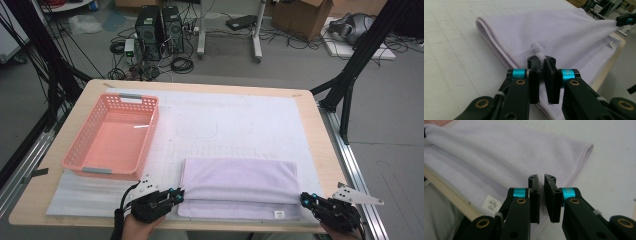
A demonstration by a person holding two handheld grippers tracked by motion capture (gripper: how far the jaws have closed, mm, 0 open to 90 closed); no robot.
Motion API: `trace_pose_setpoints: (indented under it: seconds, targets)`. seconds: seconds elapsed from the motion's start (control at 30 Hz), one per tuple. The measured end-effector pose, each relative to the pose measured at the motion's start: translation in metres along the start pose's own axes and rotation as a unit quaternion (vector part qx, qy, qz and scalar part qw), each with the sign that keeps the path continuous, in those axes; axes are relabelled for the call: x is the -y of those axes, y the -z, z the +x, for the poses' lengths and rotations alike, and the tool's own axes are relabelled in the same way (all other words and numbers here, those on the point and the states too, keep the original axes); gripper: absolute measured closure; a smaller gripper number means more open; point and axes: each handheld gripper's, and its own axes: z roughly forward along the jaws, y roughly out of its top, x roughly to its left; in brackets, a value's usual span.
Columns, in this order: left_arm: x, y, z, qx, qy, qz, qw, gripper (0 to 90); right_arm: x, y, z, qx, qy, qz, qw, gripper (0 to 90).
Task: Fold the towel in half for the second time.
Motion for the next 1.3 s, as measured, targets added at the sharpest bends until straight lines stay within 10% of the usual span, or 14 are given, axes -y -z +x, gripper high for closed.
trace_pose_setpoints:
  seconds: [0.1,0.3,0.4,0.53,0.7,0.83,0.93,1.1,1.3]
  targets:
    - [-0.001,0.004,0.000,-0.001,0.009,-0.015,0.9998,55.2,0.004,0.007,-0.002,0.002,-0.017,-0.008,0.9998,61.6]
    - [-0.008,-0.007,0.002,-0.005,0.010,-0.026,0.9996,46.9,-0.006,0.007,-0.001,0.015,-0.044,-0.050,0.9977,51.0]
    - [-0.006,-0.015,0.003,0.001,0.012,-0.006,0.9999,46.1,-0.006,-0.010,0.000,0.009,-0.031,-0.022,0.9992,52.7]
    - [-0.001,-0.017,0.001,0.000,-0.001,0.012,0.9999,50.5,-0.002,-0.020,0.003,-0.004,0.012,0.037,0.9993,78.7]
    - [0.002,-0.016,-0.006,0.001,-0.026,0.025,0.9994,82.4,0.003,-0.009,0.007,-0.017,0.026,0.031,0.9990,83.8]
    - [0.002,-0.001,-0.008,0.021,-0.024,0.016,0.9994,77.3,0.006,-0.003,0.009,-0.047,0.025,0.039,0.9978,77.8]
    - [0.002,0.005,-0.006,0.009,-0.006,-0.005,0.9999,47.4,0.007,0.005,0.007,-0.050,0.011,0.028,0.9983,62.9]
    - [-0.006,0.003,-0.005,-0.008,-0.008,-0.038,0.9992,44.3,-0.002,0.006,0.008,-0.025,0.012,-0.010,0.9996,63.5]
    - [-0.004,-0.014,-0.007,-0.006,-0.027,-0.001,0.9996,56.5,-0.001,-0.029,0.015,-0.013,0.056,0.060,0.9965,70.8]
